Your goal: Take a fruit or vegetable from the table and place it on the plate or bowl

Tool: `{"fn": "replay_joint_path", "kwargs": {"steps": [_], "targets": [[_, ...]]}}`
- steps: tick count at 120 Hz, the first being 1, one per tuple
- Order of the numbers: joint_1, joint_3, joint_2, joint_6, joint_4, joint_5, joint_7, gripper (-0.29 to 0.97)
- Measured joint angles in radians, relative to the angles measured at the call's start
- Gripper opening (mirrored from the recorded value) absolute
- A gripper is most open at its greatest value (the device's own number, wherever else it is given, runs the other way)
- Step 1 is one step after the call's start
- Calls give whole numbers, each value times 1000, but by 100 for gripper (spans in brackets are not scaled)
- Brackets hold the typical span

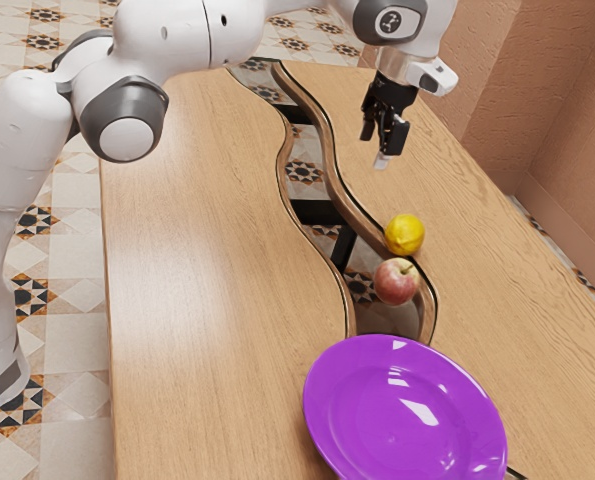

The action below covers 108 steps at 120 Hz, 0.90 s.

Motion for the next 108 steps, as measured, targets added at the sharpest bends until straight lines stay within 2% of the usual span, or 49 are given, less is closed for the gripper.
{"fn": "replay_joint_path", "kwargs": {"steps": [26,50,76,108], "targets": [[10,18,-4,4,4,-24,-16,68],[11,18,78,148,-1,-45,-187,68],[41,26,176,286,-2,-114,-395,68],[43,15,216,373,-2,-150,-584,68]]}}
